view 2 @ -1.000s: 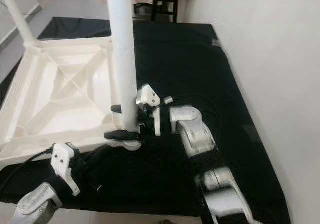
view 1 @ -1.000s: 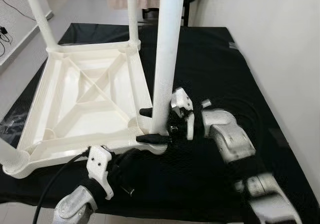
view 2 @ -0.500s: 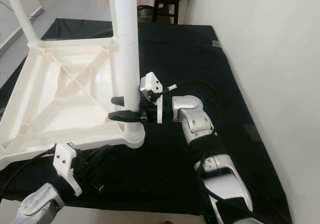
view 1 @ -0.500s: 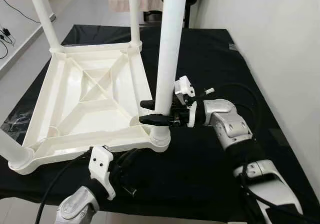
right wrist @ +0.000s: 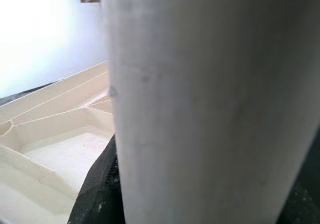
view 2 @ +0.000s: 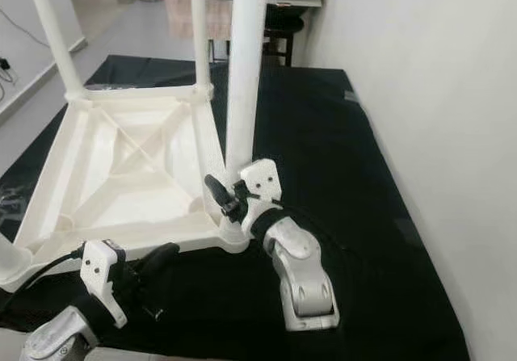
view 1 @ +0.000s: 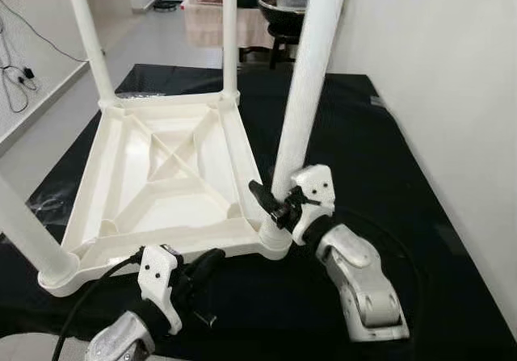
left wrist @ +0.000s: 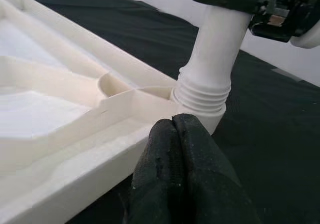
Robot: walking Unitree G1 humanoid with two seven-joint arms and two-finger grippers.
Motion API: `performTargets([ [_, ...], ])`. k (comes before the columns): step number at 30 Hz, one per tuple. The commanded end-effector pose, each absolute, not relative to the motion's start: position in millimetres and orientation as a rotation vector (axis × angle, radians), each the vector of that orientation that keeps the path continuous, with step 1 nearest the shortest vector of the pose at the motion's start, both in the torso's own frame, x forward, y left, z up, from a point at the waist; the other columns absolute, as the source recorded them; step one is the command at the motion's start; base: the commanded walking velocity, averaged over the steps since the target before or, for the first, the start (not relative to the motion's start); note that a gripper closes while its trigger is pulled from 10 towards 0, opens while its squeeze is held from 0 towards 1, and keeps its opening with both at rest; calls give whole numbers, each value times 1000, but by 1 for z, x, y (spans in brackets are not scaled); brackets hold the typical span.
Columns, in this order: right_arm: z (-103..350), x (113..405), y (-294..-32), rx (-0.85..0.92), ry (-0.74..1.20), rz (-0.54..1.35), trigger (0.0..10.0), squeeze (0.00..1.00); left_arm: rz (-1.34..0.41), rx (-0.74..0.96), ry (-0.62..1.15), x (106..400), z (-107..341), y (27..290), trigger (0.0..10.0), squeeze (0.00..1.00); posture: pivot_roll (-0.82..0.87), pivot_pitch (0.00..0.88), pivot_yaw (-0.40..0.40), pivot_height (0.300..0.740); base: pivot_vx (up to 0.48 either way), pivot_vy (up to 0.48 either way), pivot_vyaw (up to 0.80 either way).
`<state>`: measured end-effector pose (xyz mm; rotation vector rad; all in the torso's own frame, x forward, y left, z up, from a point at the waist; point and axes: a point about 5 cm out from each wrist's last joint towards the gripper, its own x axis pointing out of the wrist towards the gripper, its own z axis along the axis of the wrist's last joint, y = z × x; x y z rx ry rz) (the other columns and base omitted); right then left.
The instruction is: Building children table
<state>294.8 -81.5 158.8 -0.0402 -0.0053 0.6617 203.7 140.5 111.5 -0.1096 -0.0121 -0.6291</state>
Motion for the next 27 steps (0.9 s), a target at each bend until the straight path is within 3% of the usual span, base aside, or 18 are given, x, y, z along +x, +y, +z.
performTargets([
  [1,112,295,-89,-45,242,643,10000,0,-627,-115,7,203,107,140,10000,0,28,111,-49,740,0,0,0],
  [2,115,300,-88,-15,225,664,10000,0,-619,-113,3,203,108,140,10000,0,33,108,-52,740,0,0,0],
  [3,122,306,-84,30,195,730,10000,1000,-616,-112,0,204,108,140,10000,0,37,106,-54,740,0,0,0],
  [6,132,310,-81,61,156,781,10000,1000,-616,-111,-1,204,108,140,10000,0,37,106,-54,740,0,0,0],
  [10,167,313,-72,153,38,1023,10000,1000,-625,-118,1,207,107,138,10000,0,33,87,-56,740,0,0,0],
  [11,174,315,-72,152,17,1107,10000,0,-627,-120,1,208,107,138,10000,0,33,87,-56,740,0,0,0],
  [19,195,333,-70,14,21,1480,10000,0,-623,-126,-5,212,106,136,10000,0,51,72,-74,740,0,0,0],
  [20,200,337,-69,22,20,1500,6784,0,-622,-127,-6,212,106,136,10000,0,51,72,-74,740,0,0,0],
  [22,200,337,-69,22,20,1500,6784,0,-622,-127,-6,212,106,136,10000,0,51,72,-74,740,0,0,0],
  [23,202,339,-68,28,21,1519,0,0,-621,-128,-6,212,106,136,10000,0,51,72,-74,740,0,0,0],
  [27,205,344,-75,30,38,1554,0,0,-624,-132,-4,212,105,135,10000,0,47,66,-69,740,0,0,0],
])
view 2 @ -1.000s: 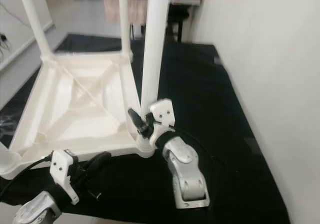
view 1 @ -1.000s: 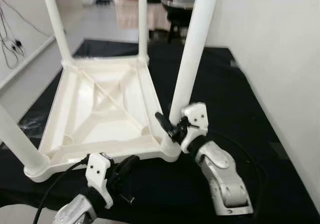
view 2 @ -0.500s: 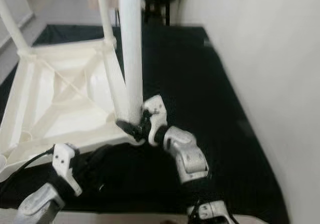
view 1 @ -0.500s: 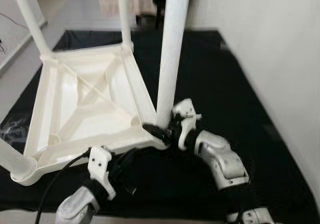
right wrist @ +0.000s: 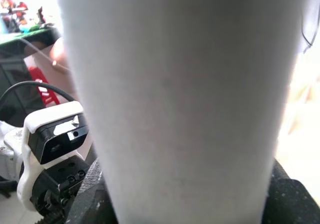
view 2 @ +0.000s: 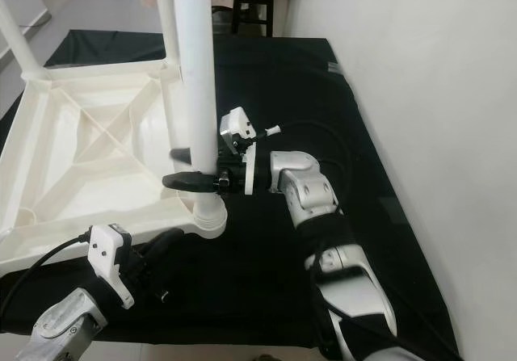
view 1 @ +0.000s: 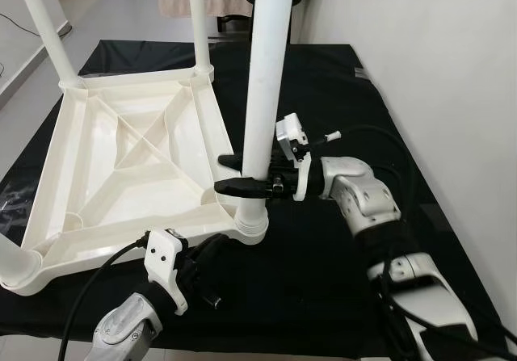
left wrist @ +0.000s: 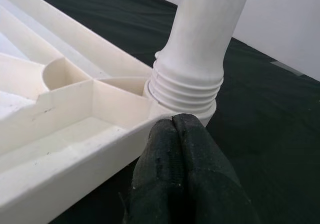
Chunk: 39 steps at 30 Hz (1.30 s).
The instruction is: Building children table
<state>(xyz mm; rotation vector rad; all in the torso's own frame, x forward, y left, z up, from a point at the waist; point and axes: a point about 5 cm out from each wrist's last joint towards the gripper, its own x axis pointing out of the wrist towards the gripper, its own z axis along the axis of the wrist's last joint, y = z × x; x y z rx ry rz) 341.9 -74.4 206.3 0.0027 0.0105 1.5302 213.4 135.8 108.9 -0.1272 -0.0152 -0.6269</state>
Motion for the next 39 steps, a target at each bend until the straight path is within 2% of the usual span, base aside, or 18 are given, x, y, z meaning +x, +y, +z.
performTargets([
  [1,205,344,-75,30,38,1554,0,0,-624,-132,-4,212,105,135,10000,0,47,66,-69,740,0,0,0],
  [8,195,349,-95,-15,20,1400,0,0,-631,-140,-1,211,104,134,10000,0,42,68,-64,740,0,0,0],
  [10,184,350,-109,-51,40,1209,0,0,-633,-144,0,210,104,134,10000,0,37,72,-71,740,0,0,0],
  [11,184,350,-109,-51,40,1209,0,0,-633,-144,0,210,104,134,10000,0,37,72,-71,740,0,0,0],
  [13,163,351,-116,-38,91,810,0,0,-635,-147,1,208,104,135,10000,0,35,76,-79,740,0,0,0],
  [14,163,351,-116,-38,91,810,0,0,-635,-147,1,208,104,135,10000,0,35,76,-79,740,0,0,0],
  [15,148,343,-125,-37,128,521,0,0,-635,-148,0,208,104,136,10000,0,33,85,-70,740,0,0,0],
  [16,129,323,-119,-14,190,430,0,0,-636,-149,0,208,105,137,10000,0,29,91,-53,740,0,0,0],
  [17,118,306,-108,-22,224,453,0,0,-636,-148,1,208,105,139,10000,0,18,88,-46,740,0,0,0],
  [19,112,295,-100,-24,242,491,0,0,-636,-147,1,208,105,139,10000,0,8,84,-42,740,0,0,0],
  [28,120,303,-93,-50,206,545,0,0,-641,-152,2,210,105,140,10000,0,15,83,-47,740,0,0,0],
  [29,124,306,-91,-60,197,532,4353,0,-636,-151,0,210,105,141,10000,0,24,86,-46,740,0,0,0],
  [30,124,306,-91,-60,197,532,4353,0,-636,-151,0,210,105,141,10000,0,24,86,-46,740,0,0,0],
  [31,128,309,-87,-51,179,546,10000,0,-632,-150,-2,210,106,141,10000,0,22,86,-45,740,0,0,0],
  [32,128,309,-87,-51,179,546,10000,0,-632,-150,-2,210,106,141,10000,0,22,86,-45,740,0,0,0],
  [33,136,310,-82,-36,156,586,10000,1000,-634,-152,-2,211,106,141,10000,0,23,86,-46,740,0,0,0],
  [35,157,312,-73,6,83,753,10000,1000,-639,-156,0,211,106,140,10000,0,25,86,-47,740,0,0,0],
  [39,173,315,-73,5,21,894,10000,1000,-641,-158,-1,211,106,140,10000,0,27,83,-48,740,0,0,0],
])
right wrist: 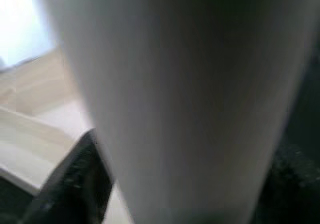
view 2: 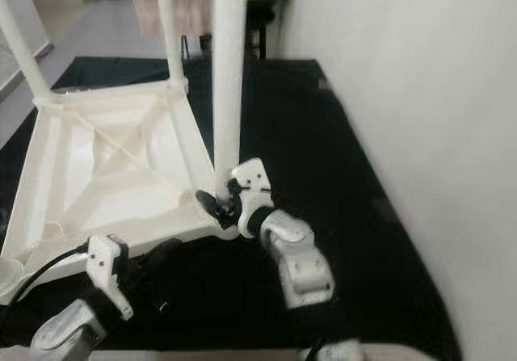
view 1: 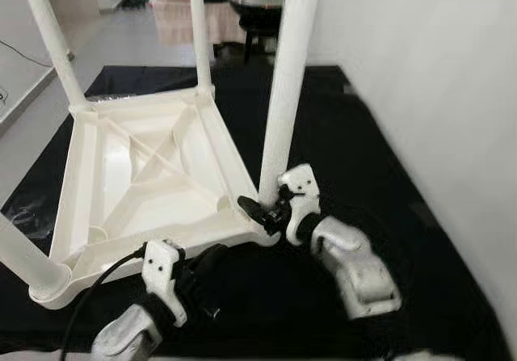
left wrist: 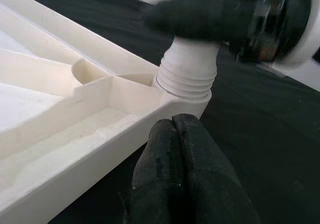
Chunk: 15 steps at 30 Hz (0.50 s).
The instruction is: Building children table
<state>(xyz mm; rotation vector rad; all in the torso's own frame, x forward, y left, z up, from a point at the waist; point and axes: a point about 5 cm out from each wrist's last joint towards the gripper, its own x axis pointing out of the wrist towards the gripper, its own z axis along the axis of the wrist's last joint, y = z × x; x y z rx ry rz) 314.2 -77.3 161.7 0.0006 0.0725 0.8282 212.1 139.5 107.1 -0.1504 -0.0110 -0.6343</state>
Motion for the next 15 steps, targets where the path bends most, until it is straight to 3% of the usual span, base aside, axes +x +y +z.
performTargets([
  [1,183,317,-74,-9,-14,1017,10000,106,-641,-159,-1,212,106,139,10000,0,29,82,-50,740,0,0,0],
  [2,192,318,-74,-36,-47,1119,10000,0,-642,-161,-1,212,106,139,10000,0,33,79,-52,740,0,0,0],
  [7,208,323,-76,-104,-91,1345,10000,0,-643,-162,-1,212,105,138,10000,0,40,77,-53,740,0,0,0],
  [14,225,342,-71,-66,-64,1485,10000,0,-642,-159,-1,212,105,137,10000,0,54,72,-60,740,0,0,0],
  [15,226,344,-70,-54,-64,1502,3294,0,-642,-158,-1,212,105,137,10000,0,54,72,-60,740,0,0,0],
])
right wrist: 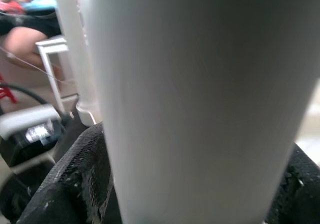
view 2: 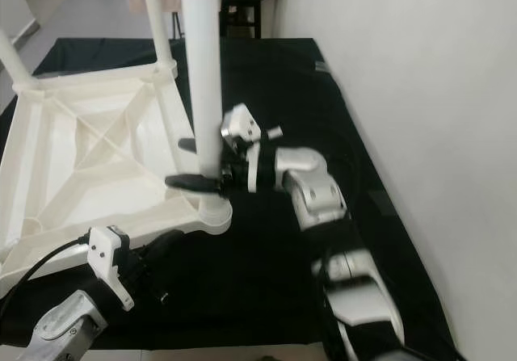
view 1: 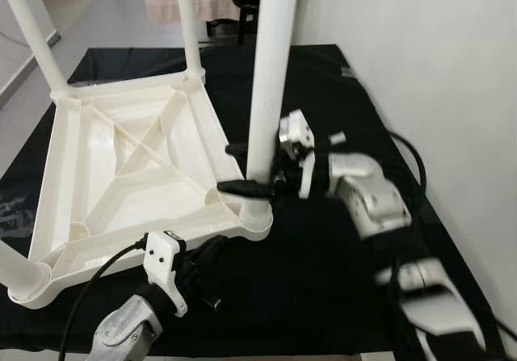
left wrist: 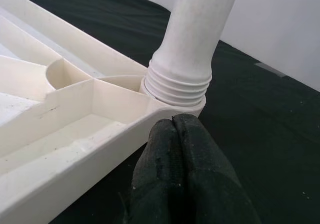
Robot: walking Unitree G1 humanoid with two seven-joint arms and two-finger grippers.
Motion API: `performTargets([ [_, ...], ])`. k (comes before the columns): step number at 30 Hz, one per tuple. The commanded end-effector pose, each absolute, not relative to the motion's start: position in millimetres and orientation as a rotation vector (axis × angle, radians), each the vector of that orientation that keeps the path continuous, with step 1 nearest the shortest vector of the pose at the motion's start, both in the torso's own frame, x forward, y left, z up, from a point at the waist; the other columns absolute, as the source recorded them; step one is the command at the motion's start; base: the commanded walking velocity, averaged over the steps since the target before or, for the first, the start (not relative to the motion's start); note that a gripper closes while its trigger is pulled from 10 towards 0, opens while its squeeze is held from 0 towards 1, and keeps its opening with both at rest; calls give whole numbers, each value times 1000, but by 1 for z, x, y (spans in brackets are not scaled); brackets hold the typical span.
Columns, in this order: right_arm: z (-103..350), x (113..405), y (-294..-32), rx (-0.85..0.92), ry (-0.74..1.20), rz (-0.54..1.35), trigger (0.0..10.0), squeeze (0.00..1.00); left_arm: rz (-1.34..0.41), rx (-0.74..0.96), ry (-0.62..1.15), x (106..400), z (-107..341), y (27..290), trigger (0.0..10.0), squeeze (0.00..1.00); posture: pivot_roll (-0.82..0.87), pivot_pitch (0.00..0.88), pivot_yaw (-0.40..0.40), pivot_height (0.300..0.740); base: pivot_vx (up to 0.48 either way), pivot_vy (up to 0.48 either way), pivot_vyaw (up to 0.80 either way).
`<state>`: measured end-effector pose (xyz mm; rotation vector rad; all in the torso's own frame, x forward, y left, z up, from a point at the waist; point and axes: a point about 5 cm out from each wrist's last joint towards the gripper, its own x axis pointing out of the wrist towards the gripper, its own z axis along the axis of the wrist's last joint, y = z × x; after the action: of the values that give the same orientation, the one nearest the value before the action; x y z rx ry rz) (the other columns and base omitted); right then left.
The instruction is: Building children table
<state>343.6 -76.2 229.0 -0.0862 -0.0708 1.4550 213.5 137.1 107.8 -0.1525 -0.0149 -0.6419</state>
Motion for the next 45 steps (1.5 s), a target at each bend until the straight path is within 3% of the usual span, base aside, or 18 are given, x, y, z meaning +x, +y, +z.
performTargets([
  [1,228,346,-70,-52,-63,1518,0,0,-642,-157,-2,212,105,136,10000,0,56,71,-63,740,0,0,0],
  [14,213,353,-85,-47,-27,1464,0,0,-622,-117,-21,209,108,135,10000,0,48,72,-61,740,0,0,0],
  [18,168,340,-106,-30,63,1120,0,0,-586,-108,-63,202,116,140,10000,0,27,83,-69,740,0,0,0],
  [21,158,335,-106,-30,93,1061,0,0,-584,-108,-67,200,117,141,10000,0,25,85,-71,740,0,0,0],
  [22,137,329,-104,1,177,798,0,0,-586,-106,-69,198,119,142,10000,0,18,92,-69,740,0,0,0],
  [23,114,307,-100,-13,255,670,0,0,-591,-105,-71,195,121,142,10000,0,21,106,-65,740,0,0,0],
  [27,109,285,-90,-59,264,631,0,0,-613,-102,-74,189,123,138,10000,0,-11,99,-43,740,0,0,0],
  [33,117,301,-93,-80,229,641,0,0,-637,-116,-71,182,126,134,10000,0,26,97,-49,740,0,0,0],
  [34,119,306,-93,-86,225,626,5373,0,-637,-119,-69,179,127,133,10000,0,41,98,-47,740,0,0,0],
  [35,119,306,-93,-86,225,626,5373,0,-637,-119,-69,179,127,133,10000,0,41,98,-47,740,0,0,0],
  [36,121,310,-93,-81,223,617,10000,0,-634,-121,-68,177,128,134,10000,0,48,96,-48,740,0,0,0],
  [38,127,315,-94,-72,206,621,10000,0,-632,-124,-71,175,130,133,10000,0,49,95,-51,740,0,0,0],
  [39,137,322,-96,-63,177,645,10000,71,-627,-124,-78,172,132,132,10000,0,51,93,-52,740,0,0,0],
  [40,137,322,-96,-63,177,645,10000,71,-627,-124,-78,172,132,132,10000,0,51,93,-52,740,0,0,0],
  [41,145,328,-99,-58,152,675,10000,894,-622,-125,-84,171,133,132,10000,0,54,89,-53,740,0,0,0],
  [42,153,331,-101,-61,136,694,10000,1000,-618,-124,-87,171,134,131,10000,0,55,88,-53,740,0,0,0],
  [45,164,339,-110,-98,107,784,10000,1000,-594,-105,-91,169,135,131,10000,0,64,84,-51,740,0,0,0],
])
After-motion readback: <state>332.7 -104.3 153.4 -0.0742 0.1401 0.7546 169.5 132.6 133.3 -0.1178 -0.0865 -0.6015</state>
